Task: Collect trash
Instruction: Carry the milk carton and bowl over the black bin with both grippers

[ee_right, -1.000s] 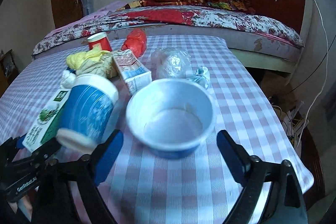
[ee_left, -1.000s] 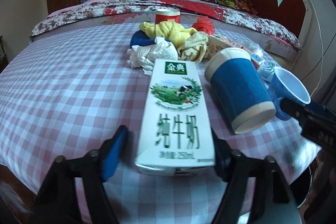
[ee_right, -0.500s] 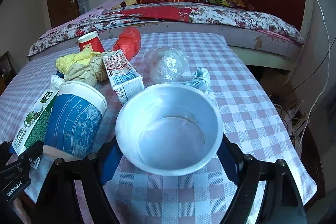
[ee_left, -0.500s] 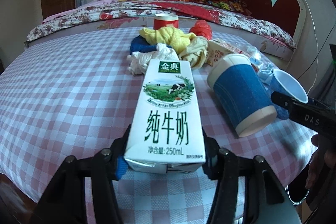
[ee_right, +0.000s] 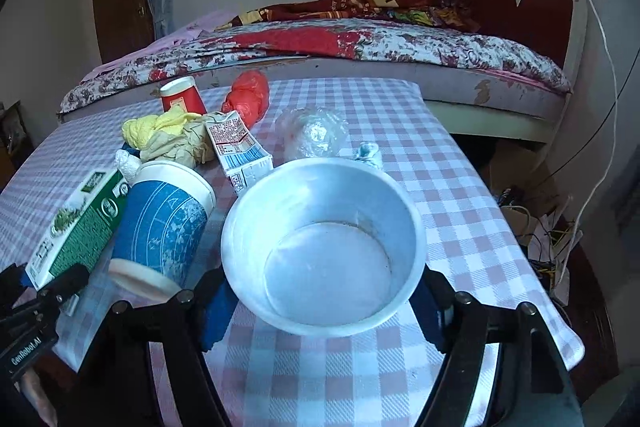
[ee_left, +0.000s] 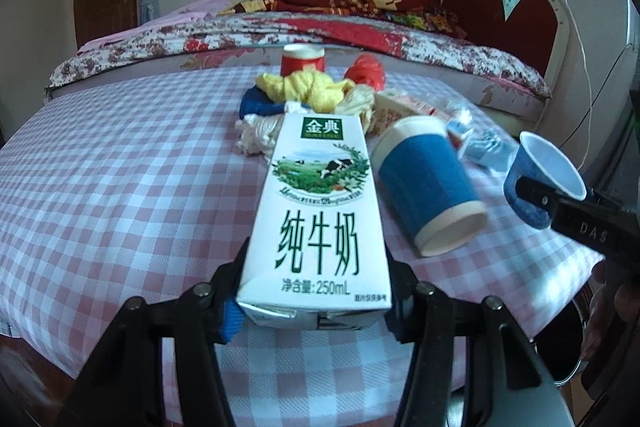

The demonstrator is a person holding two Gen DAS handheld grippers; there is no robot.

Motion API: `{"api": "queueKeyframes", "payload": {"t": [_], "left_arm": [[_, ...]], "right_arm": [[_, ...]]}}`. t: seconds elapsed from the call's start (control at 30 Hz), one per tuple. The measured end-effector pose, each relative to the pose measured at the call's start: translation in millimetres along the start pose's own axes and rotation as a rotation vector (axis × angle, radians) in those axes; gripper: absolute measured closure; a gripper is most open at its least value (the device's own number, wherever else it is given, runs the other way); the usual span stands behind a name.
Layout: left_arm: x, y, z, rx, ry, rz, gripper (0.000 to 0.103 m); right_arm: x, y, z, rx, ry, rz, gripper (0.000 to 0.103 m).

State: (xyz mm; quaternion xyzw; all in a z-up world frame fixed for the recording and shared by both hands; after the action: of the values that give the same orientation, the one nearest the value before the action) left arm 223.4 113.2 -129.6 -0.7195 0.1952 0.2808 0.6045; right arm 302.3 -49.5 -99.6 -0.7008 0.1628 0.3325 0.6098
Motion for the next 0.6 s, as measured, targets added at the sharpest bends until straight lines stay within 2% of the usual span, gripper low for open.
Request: {"api": "queueKeyframes", "payload": {"t": [0.33, 0.6], "left_arm": [[-31.2, -9.4, -31.6, 0.044, 0.064, -0.054, 0.048], [-46.6, -4.0, -84.9, 0.120, 0.161, -0.070, 0.048]], "right_arm": [[-38.5, 7.3, -17.6, 0.020, 0.026, -0.039, 0.027], [-71.9, 24.4, -54.0, 0.055, 0.077, -0.062, 0.027]]}}
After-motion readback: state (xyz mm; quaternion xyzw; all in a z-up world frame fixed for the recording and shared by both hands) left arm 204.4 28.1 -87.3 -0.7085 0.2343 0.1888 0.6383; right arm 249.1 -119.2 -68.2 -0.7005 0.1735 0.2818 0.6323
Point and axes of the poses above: each gripper's, at about its wrist camera, not at the fingertips, and x roughly the way its jaws point, z to its left, y to its underside, the point moved 8 cm from there along x, roughly the way its jaws point, and after that the axes turned 1 degree about -x, right-handed, at the moved point
